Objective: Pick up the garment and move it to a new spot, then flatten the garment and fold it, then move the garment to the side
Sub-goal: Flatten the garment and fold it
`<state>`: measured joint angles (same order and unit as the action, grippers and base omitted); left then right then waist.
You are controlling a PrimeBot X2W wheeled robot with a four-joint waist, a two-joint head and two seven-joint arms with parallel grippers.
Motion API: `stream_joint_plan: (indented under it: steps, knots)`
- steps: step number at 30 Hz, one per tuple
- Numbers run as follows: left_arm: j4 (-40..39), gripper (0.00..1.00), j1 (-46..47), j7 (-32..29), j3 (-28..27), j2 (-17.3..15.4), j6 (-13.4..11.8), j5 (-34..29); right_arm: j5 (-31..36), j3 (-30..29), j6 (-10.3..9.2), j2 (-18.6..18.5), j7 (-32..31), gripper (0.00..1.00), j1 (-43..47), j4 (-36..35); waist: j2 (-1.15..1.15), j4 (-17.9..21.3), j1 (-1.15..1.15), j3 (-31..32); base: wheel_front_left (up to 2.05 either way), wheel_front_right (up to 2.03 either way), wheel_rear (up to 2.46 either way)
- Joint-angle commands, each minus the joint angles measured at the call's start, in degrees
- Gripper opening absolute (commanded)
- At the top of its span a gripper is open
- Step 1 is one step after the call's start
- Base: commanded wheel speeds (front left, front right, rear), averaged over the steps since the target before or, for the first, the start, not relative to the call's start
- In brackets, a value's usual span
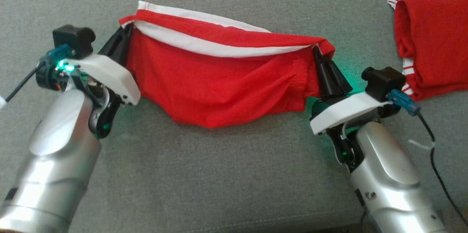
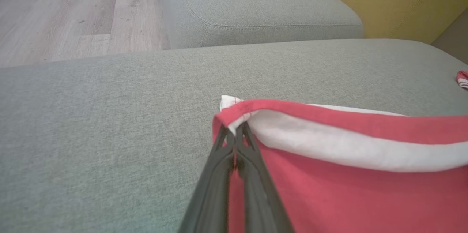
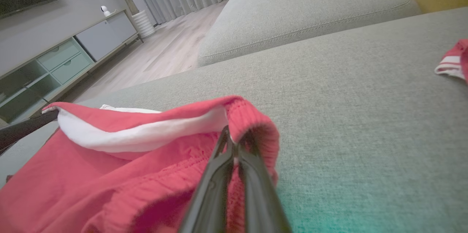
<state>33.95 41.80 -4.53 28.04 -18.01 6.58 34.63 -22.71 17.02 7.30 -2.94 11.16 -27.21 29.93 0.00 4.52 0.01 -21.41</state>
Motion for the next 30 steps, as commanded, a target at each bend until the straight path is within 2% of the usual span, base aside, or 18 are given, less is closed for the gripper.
stream_joint_plan:
  steps: [1, 2, 4, 5, 6, 8, 13, 20, 30]
  knots:
    - [-0.23, 0.0, 3.4, 0.38, -1.45, -1.58, 0.2, -0.38, -0.41, 1.6, 0.19, 0.06, 0.65, 0.0, -1.52, -0.97, 0.0, 0.3, -0.01, -0.24, 0.0, 0.0, 0.0]
    - [0.63, 0.0, 4.09, 0.56, -1.32, -1.49, 0.26, -0.35, -0.53, 1.83, 0.19, 0.06, 0.79, 0.05, -1.82, -0.62, 0.0, 0.42, -0.01, -0.3, 0.0, 0.0, 0.0]
    - [2.33, 0.0, 5.34, 1.05, -1.15, -1.25, 0.36, -0.27, -0.57, 2.31, 0.19, 0.06, 0.98, 0.45, -2.32, 0.13, 0.0, 0.61, -0.01, -0.37, 0.0, 0.0, 0.0]
    - [3.13, 0.18, 5.88, 1.45, -1.14, -1.04, 0.39, -0.21, -0.6, 2.52, 0.19, 0.06, 1.12, 1.0, -2.53, 0.42, 0.0, 0.7, -0.01, -0.36, 0.0, 0.0, 0.0]
    - [3.86, 0.36, 6.35, 1.86, -1.11, -0.84, 0.42, -0.14, -0.5, 2.7, 0.19, 0.06, 1.27, 1.0, -2.72, 0.66, 0.0, 0.77, -0.01, -0.36, 0.0, 0.0, 0.0]
    - [4.96, 1.0, 7.01, 3.07, -1.23, -0.38, 0.48, 0.18, -0.19, 2.98, 0.19, 0.06, 1.51, 1.0, -2.88, 1.01, 0.0, 0.84, -0.01, -0.23, 0.0, 0.0, 0.0]
    - [5.64, 1.0, 5.72, 6.34, -1.0, 0.03, 0.69, 1.5, 0.9, 2.92, 0.19, 0.06, 1.99, 1.0, -1.59, 0.55, 0.0, 0.65, -0.01, 1.61, 0.0, 0.0, 0.0]
    - [1.41, 1.0, -1.9, 9.14, -0.27, -1.0, 0.78, 3.23, 3.97, -0.24, 0.19, 0.06, 1.12, 1.0, 3.5, -3.12, 0.0, -0.16, -0.01, 5.11, 0.0, 0.0, 0.0]
    - [-3.23, 1.0, -10.13, 6.99, 0.11, -0.94, -1.89, 5.45, 9.23, -7.34, 0.19, 0.06, -3.33, 1.0, 12.96, -15.7, 0.0, 0.01, -0.01, 8.25, 0.0, 0.0, 0.0]
